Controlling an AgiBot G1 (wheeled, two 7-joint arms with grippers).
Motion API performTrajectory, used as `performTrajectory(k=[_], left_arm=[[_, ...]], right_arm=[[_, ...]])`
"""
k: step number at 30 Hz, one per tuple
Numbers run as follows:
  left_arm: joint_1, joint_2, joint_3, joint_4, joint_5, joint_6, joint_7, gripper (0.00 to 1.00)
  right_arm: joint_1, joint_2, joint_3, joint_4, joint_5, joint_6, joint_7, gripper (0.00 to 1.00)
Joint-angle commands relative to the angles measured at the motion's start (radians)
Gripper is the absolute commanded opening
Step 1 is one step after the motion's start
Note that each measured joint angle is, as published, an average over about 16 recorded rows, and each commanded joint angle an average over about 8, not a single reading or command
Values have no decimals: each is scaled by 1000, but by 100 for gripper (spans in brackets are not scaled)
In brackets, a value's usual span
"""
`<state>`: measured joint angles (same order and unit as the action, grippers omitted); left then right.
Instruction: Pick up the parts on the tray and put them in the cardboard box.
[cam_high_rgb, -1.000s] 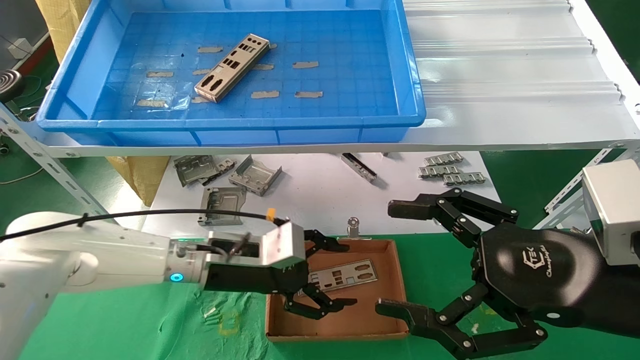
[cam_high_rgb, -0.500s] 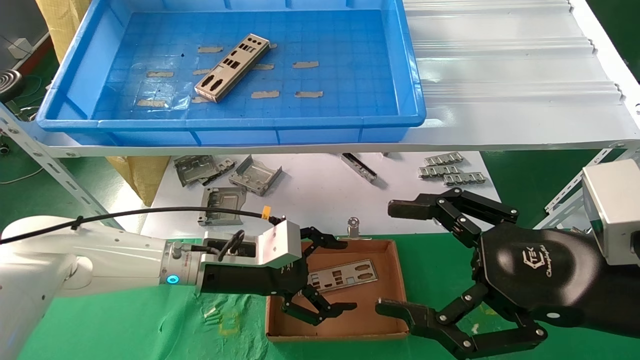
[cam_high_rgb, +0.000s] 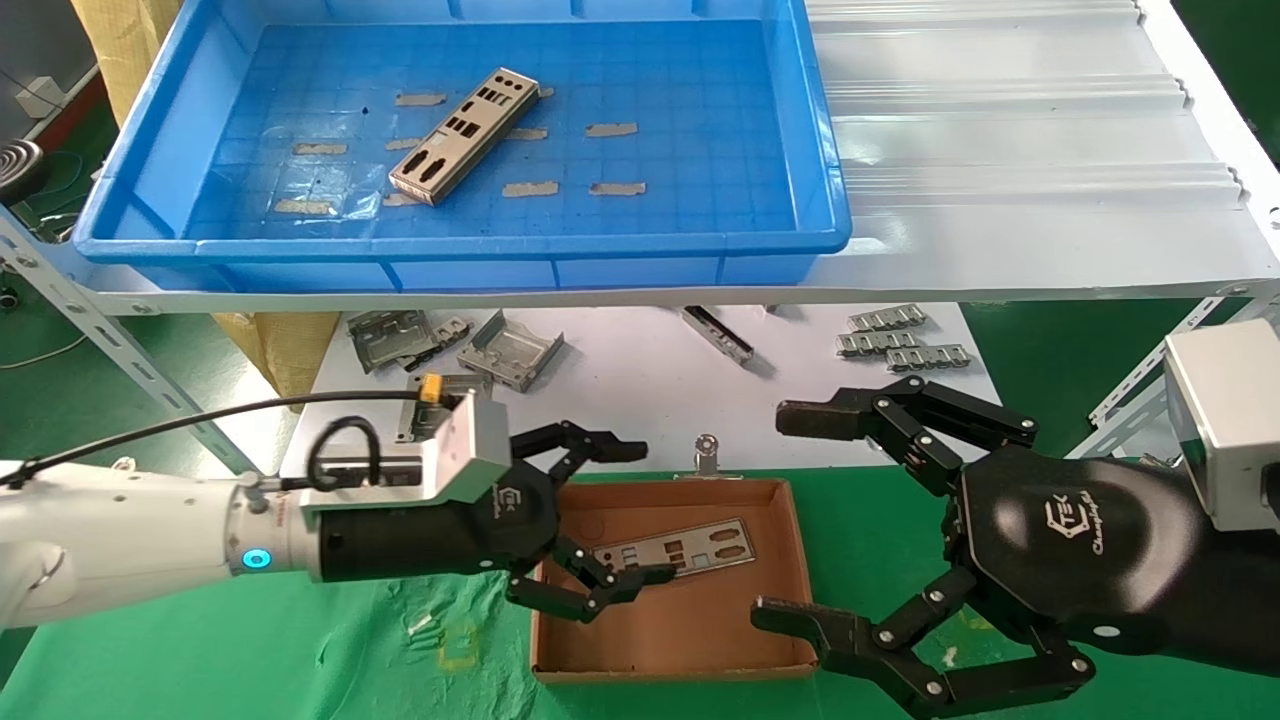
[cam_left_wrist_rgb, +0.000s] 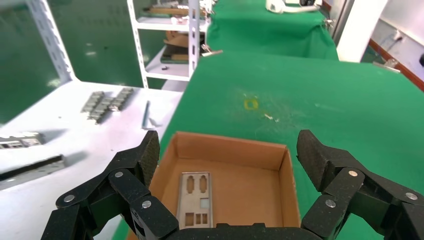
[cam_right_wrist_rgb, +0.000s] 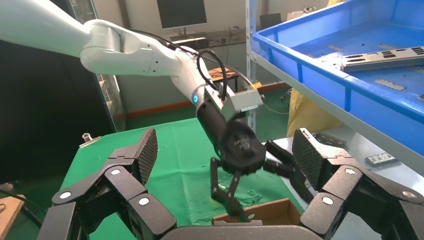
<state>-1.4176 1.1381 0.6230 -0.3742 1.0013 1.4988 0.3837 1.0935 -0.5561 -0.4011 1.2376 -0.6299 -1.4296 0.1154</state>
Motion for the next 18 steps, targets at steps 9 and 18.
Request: performTrajectory(k=[9, 18], left_arm=[[76, -116, -76, -201, -60, -1, -126, 100], [144, -221, -144, -382, -114, -1, -240, 100]], right_arm=[[0, 0, 0, 0, 0, 0, 0, 100], [0, 0, 0, 0, 0, 0, 0, 100]])
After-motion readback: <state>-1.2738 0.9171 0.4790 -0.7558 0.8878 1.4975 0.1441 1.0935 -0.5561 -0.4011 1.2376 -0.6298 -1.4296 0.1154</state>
